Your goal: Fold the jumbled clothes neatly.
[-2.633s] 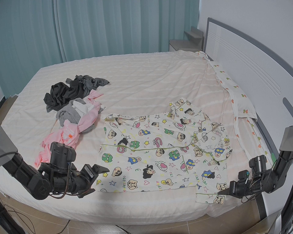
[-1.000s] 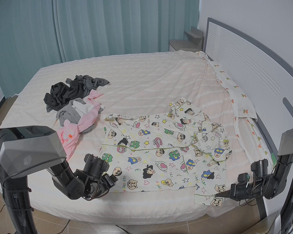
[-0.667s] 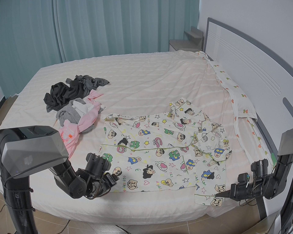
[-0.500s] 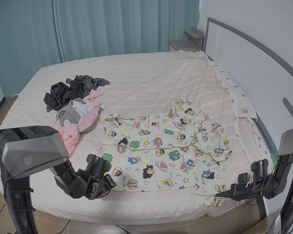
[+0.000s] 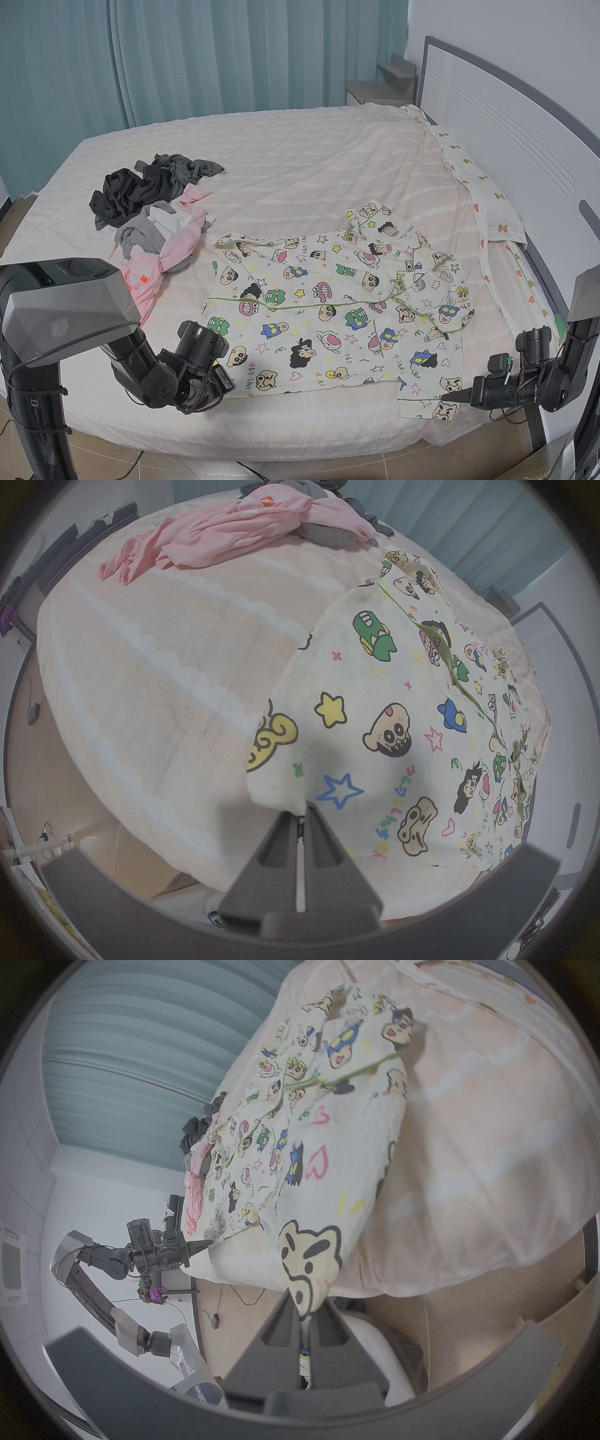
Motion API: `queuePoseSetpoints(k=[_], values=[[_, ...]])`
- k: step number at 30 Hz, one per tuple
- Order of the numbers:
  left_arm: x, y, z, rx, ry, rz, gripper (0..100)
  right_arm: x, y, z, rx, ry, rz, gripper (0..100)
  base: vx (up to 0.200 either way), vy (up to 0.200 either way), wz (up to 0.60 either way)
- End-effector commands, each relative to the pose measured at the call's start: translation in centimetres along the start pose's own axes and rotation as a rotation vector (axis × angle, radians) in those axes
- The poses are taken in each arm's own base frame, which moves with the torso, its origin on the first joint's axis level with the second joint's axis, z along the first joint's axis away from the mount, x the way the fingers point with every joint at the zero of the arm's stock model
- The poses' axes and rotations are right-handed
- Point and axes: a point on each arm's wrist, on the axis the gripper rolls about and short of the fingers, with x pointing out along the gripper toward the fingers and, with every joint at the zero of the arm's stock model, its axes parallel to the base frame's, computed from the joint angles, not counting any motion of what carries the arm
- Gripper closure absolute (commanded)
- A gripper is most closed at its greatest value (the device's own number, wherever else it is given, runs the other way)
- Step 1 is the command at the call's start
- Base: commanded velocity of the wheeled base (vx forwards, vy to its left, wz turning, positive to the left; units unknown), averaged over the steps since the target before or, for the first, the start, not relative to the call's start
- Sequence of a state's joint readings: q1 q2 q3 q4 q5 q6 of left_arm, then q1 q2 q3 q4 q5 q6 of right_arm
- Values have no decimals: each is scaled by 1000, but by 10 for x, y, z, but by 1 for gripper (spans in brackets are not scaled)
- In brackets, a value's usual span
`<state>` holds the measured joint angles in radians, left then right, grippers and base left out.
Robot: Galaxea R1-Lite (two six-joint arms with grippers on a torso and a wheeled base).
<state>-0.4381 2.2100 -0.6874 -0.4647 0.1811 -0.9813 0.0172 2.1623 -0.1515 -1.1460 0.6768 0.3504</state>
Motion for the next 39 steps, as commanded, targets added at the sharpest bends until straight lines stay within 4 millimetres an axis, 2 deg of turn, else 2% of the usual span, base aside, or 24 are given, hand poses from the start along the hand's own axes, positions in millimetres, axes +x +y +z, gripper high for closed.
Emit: queuePoseSetpoints(k=[1,5,17,23,32,39], values=[[-13,0,0,2,-13,-14,100,2,-7,-12,13,9,-8,100,0,0,0],[-24,4,-6,14,-5,-17,100,1,-8,-16,-5,-22,9,100,0,0,0],[-32,11,-15,35,13,-7,100,-9,-1,-15,23,-73,32,100,0,0,0],[-35,15,-17,38,20,-1,100,-16,8,-17,31,-43,31,100,0,0,0],[-44,23,-29,66,45,9,100,-18,9,-20,44,-19,19,100,0,0,0],[-52,25,-30,68,48,-4,100,-25,14,-23,49,0,13,100,0,0,0]])
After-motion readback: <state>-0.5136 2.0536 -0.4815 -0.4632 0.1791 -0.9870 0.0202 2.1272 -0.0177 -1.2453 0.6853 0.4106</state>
